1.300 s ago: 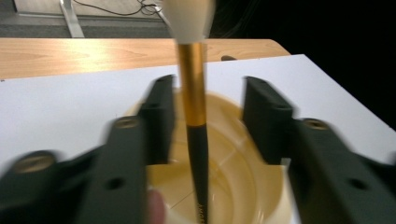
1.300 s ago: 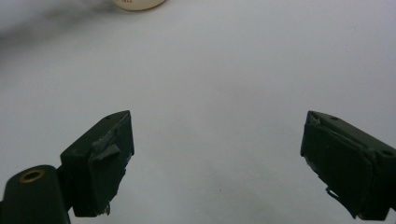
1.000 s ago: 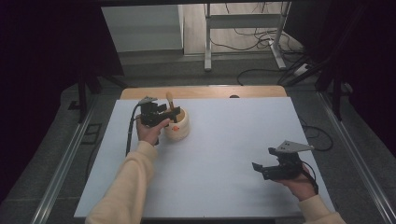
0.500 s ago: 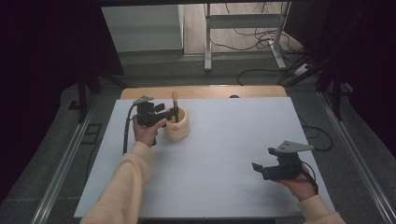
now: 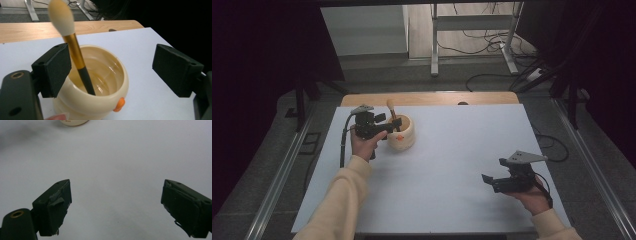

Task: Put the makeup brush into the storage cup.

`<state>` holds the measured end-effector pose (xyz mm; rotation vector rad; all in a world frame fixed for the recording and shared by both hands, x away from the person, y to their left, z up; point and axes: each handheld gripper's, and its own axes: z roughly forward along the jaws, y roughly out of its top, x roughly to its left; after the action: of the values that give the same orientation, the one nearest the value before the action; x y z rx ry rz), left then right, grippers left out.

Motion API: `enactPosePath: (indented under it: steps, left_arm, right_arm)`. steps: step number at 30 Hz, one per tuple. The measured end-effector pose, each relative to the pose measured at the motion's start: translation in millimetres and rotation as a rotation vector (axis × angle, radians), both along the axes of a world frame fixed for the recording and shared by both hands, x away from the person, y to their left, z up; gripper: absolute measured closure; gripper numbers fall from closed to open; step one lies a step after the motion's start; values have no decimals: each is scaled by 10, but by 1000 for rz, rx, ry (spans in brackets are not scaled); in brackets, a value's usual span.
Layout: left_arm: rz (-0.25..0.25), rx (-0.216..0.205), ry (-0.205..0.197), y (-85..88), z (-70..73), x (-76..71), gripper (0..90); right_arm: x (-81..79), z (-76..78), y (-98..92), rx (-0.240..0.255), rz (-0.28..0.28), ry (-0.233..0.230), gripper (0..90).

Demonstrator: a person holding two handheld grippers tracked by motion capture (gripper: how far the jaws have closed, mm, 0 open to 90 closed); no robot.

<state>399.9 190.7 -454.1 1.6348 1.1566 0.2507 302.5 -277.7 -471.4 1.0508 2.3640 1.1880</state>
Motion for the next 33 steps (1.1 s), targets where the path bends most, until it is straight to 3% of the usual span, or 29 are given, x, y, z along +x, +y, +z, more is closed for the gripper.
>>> enactPosePath:
  steps: [4, 7, 15, 26, 33]
  left_arm:
    - [-8, 4, 10, 31, 11, -68, 152]
    - [-27, 46, 9, 38, 27, -128, 134]
    - [-49, 67, 22, 115, 18, -323, 122]
    - [-76, 132, 11, 269, -46, -688, 119]
    - [-84, 148, 12, 422, -121, -991, 114]
  right_arm:
    - [0, 1, -2, 0, -1, -1, 101]
    - [-1, 3, -3, 2, -1, -2, 100]
    - [-2, 13, -14, 7, -2, -6, 100]
    - [15, 23, -74, 13, -21, -8, 100]
    - [18, 24, -93, 14, -30, -7, 100]
